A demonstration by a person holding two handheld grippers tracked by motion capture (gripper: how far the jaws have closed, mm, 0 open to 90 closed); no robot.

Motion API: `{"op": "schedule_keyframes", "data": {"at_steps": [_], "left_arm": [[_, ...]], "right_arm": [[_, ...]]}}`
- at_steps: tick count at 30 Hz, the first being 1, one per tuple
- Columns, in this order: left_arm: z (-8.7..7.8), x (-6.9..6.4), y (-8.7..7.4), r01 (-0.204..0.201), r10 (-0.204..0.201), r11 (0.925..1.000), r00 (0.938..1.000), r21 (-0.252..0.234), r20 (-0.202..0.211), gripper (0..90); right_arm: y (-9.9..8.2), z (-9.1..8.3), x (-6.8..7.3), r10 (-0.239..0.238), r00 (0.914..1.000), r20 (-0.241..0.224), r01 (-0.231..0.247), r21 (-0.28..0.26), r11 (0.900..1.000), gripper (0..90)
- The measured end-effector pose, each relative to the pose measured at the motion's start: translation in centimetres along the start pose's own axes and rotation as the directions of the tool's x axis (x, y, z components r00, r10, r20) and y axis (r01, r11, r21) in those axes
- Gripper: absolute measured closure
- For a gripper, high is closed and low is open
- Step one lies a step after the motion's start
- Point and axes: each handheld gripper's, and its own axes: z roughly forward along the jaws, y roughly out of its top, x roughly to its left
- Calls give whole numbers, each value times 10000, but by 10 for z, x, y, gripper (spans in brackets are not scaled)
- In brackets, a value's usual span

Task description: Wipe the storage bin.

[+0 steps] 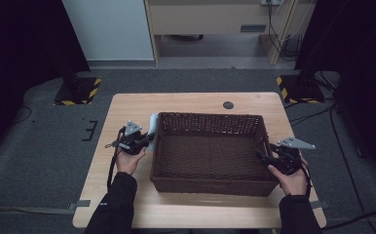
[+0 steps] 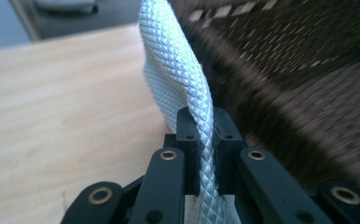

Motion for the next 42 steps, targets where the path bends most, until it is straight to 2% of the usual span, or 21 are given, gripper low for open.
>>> {"op": "schedule_keyframes", "data": {"at_steps": [4, 8, 11, 13, 17, 19, 23, 26, 29, 31, 34, 39, 42], "left_arm": [[-6, -3, 6, -139, 146, 9994, 9997, -332, 210, 832], [-3, -2, 1, -188, 189, 9998, 9995, -42, 247, 832], [4, 0, -14, -80, 55, 9975, 9994, 709, 352, 832], [8, -1, -23, -297, 256, 9908, 9991, 1323, 323, 832], [15, -2, -35, -63, -19, 9813, 9991, 1923, 421, 832], [14, -2, -34, -86, -9, 9831, 9987, 1826, 518, 832], [-2, -1, -23, 31, -87, 9962, 9978, 865, 652, 832], [-20, -2, -12, -400, 377, 9986, 9972, 345, 651, 832], [-30, -5, -10, -489, 477, 9987, 9967, 170, 663, 832], [-32, -6, -13, -572, 554, 9981, 9958, 235, 724, 831], [-27, -9, -21, -741, 690, 9950, 9948, 666, 749, 832], [-14, -12, -40, -685, 523, 9846, 9933, 1607, 1032, 832], [-12, -15, -46, -725, 549, 9801, 9936, 1848, 988, 831]], "right_arm": [[0, 0, 0, -44, 10000, 6, 44, 16, 10000, 374], [0, 0, 0, -16, 10000, -8, 16, 7, 10000, 371], [0, 0, 0, 0, 10000, -14, 0, -1, 10000, 370], [0, 0, 0, 7, 10000, -33, -7, -9, 10000, 369], [0, 0, 0, -88, 10000, -17, 88, 24, 10000, 369], [0, 0, 0, -64, 10000, -14, 64, 17, 10000, 369], [0, 0, 0, -57, 10000, -23, 57, 30, 10000, 367], [0, 0, 0, 16, 10000, -51, -16, -15, 10000, 367], [0, 0, 0, -61, 10000, -26, 61, 29, 10000, 367], [0, 0, 0, -69, 10000, -13, 69, 20, 10000, 368], [-1, 0, 0, -61, 10000, -23, 61, 22, 10000, 367], [-1, 0, 0, -49, 10000, -35, 50, 24, 10000, 367], [-1, 0, 0, -34, 10000, -39, 34, 48, 10000, 367]]}}
